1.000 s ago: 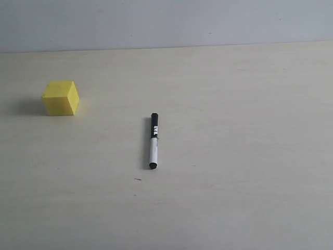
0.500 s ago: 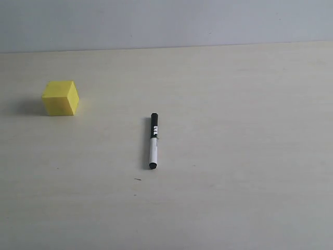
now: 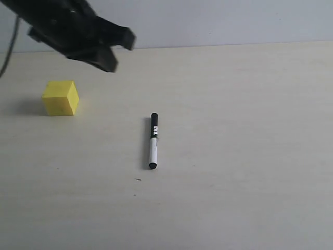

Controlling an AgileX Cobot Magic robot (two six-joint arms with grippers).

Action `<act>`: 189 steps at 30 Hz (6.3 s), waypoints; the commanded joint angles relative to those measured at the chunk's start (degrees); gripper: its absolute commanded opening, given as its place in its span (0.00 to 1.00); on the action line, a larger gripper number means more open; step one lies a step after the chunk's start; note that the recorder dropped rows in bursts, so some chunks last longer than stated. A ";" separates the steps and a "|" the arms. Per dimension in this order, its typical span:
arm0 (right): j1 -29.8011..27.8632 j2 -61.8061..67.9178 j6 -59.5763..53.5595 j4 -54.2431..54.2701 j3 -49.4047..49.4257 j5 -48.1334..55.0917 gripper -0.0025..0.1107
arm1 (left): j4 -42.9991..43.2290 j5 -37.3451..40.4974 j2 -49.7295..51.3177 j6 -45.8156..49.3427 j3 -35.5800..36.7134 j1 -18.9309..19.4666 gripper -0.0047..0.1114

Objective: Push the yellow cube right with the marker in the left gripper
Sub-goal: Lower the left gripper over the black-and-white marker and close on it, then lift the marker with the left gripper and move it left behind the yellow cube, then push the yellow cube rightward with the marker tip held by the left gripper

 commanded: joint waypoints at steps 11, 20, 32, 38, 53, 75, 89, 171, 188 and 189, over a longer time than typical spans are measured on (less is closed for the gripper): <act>-0.16 -0.34 -0.23 -0.19 0.25 -0.18 0.02 | 2.91 15.82 22.64 -22.37 -20.08 -7.00 0.40; -0.16 -0.34 -0.23 -0.19 0.25 0.70 0.02 | 2.62 15.56 29.27 -24.60 -20.69 -7.10 0.43; -0.16 -0.34 -0.23 0.03 0.25 1.30 0.02 | 2.52 10.18 34.14 -24.60 -20.69 -7.10 0.52; -0.16 -0.34 -0.23 0.03 0.25 1.30 0.02 | 2.52 9.31 35.14 -24.38 -20.69 -7.10 0.52; -0.16 -0.34 -0.23 0.03 0.25 1.30 0.02 | 2.53 9.29 38.13 -24.27 -20.69 -7.10 0.52; -0.16 -0.34 -0.23 0.03 0.25 1.30 0.02 | 8.41 18.98 30.12 6.06 -25.40 -6.99 0.04; -0.16 -0.34 -0.23 -0.09 0.25 1.30 0.02 | 13.86 19.36 21.38 73.86 -24.16 31.58 0.04; -0.16 -0.34 -0.23 -0.09 0.25 3.87 0.02 | 9.59 7.16 37.97 96.90 -23.59 28.43 0.04; -0.16 -0.34 -0.23 -0.09 0.25 4.10 0.02 | 11.72 9.02 37.86 95.64 -23.59 18.43 0.04; -0.16 -0.34 -0.23 -0.09 0.25 4.10 0.02 | 11.72 9.12 37.86 95.64 -23.59 17.59 0.04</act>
